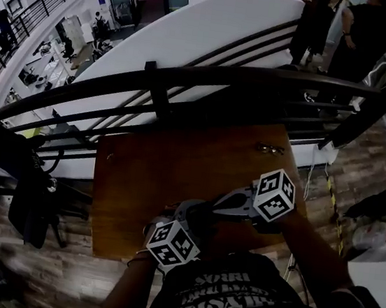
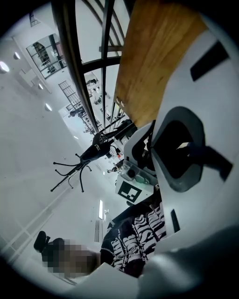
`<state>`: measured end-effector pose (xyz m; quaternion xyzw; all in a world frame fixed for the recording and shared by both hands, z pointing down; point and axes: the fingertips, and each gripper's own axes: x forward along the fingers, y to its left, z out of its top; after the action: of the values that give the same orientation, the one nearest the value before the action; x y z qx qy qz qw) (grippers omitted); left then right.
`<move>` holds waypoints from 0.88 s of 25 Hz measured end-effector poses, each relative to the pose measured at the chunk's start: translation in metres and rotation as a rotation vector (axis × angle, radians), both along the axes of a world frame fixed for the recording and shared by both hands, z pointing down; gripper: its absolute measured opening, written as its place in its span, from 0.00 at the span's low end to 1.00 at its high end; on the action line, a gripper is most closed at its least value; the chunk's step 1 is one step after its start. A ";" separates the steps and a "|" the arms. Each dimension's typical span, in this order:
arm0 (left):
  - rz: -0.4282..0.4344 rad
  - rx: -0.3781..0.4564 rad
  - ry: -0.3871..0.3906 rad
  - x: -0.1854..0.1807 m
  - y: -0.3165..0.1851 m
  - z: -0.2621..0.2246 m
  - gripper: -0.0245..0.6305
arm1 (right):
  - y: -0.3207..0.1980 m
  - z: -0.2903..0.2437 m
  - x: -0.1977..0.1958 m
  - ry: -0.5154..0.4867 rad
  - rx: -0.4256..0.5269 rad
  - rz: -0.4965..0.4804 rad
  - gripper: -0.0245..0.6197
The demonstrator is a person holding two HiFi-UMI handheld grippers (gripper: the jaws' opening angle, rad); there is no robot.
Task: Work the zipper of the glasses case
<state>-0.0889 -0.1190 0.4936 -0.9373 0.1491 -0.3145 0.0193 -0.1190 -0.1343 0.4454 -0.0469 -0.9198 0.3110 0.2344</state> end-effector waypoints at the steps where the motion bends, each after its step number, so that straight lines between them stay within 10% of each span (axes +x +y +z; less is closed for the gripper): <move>1: 0.000 -0.001 -0.013 0.001 0.000 0.006 0.54 | 0.000 0.005 0.001 0.010 -0.003 0.005 0.04; 22: -0.082 -0.109 0.007 0.011 -0.013 0.105 0.45 | -0.005 0.096 0.024 0.139 -0.071 0.078 0.04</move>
<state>-0.0776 -0.1315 0.5986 -0.9311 0.1702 -0.3193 -0.0452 -0.0946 -0.1398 0.5410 0.0025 -0.8909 0.3547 0.2838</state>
